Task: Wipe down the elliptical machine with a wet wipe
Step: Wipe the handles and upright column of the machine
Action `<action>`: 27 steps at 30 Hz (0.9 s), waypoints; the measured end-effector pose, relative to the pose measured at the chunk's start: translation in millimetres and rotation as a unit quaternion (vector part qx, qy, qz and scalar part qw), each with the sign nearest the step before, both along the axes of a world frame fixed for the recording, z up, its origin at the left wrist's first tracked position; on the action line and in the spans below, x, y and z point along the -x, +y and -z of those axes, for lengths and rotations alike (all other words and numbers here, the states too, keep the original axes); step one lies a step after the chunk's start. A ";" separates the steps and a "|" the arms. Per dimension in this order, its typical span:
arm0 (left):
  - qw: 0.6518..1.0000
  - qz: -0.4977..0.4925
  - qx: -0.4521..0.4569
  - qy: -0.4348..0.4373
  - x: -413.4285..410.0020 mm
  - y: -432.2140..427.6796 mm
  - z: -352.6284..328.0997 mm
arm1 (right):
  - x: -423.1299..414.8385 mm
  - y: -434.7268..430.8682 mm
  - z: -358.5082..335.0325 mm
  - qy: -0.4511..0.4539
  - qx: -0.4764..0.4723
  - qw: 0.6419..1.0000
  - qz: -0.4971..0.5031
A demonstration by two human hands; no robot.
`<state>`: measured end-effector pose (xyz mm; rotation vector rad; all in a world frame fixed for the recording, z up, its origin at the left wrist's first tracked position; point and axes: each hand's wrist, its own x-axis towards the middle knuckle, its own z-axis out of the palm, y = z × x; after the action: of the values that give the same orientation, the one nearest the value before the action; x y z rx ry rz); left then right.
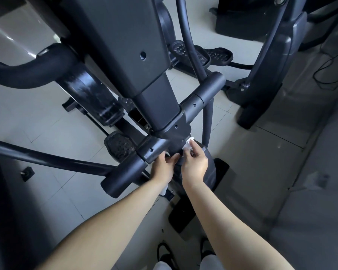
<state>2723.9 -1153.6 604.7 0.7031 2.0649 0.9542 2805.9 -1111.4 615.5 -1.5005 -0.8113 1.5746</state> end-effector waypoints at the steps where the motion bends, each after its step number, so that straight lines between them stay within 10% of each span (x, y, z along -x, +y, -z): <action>1: 1.000 0.006 0.004 0.008 -0.1 -0.1 -0.4 | -0.9 -3.4 5.7 -0.015 0.001 1.000 -0.014; 27: 1.000 -0.002 0.025 -0.013 -3.9 -0.1 -6.5 | -7.9 -3.0 -11.9 0.057 0.009 0.985 -0.160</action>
<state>2727.7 -1153.8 611.2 0.6576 2.0603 0.9049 2813.8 -1114.4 627.3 -1.3254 -1.0108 1.8875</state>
